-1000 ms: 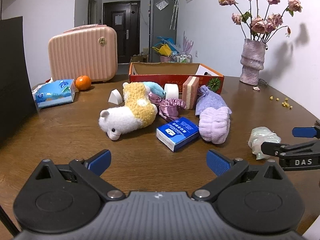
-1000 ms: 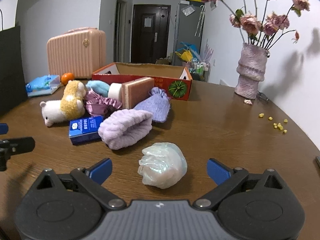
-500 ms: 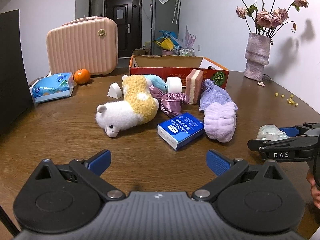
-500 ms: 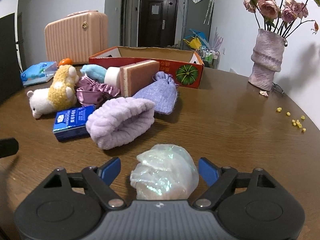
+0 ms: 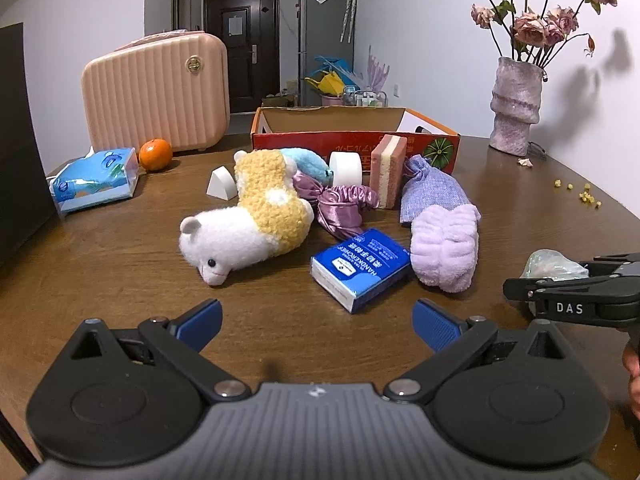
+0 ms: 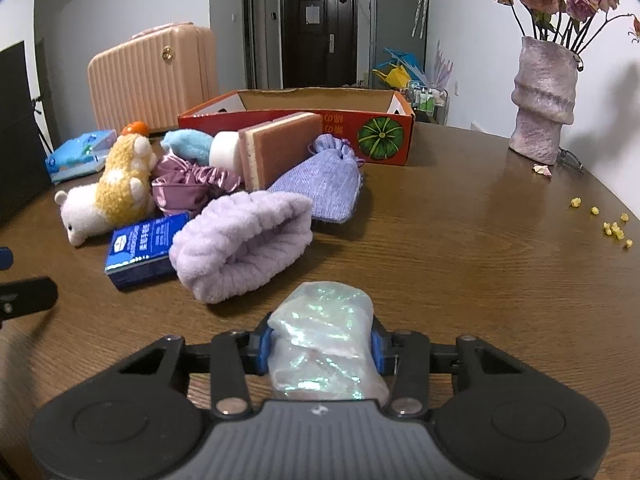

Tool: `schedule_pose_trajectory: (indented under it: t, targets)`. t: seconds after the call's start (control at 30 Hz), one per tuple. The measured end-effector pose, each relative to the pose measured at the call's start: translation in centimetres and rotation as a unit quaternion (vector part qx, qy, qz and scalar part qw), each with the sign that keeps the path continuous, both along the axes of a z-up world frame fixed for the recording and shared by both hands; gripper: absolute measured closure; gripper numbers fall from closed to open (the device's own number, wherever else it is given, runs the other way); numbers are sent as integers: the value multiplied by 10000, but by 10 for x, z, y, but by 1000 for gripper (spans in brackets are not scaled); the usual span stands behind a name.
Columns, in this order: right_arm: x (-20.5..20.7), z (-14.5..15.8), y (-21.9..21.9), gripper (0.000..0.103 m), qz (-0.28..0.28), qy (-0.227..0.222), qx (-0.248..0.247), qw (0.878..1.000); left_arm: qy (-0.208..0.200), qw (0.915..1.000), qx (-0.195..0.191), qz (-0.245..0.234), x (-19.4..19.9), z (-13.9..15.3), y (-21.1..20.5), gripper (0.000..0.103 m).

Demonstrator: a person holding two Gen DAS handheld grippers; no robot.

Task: Organize soft objects
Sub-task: 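Reach the right tool to the iridescent plastic bag and close on it, then grasp the blue handkerchief pack with the left tool while the right tool holds the bag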

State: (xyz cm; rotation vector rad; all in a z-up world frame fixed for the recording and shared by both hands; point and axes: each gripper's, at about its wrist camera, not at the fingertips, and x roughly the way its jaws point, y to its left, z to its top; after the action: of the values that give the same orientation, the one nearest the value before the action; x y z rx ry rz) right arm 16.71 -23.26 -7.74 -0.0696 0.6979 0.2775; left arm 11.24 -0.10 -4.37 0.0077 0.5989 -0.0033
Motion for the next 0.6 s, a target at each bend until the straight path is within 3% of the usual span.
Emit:
schedule_pose_trajectory:
  t: [0.6]
  targets:
    - [0, 5, -15, 61, -327, -338, 305, 9984, 38, 9962, 652, -574, 57, -4, -19, 0]
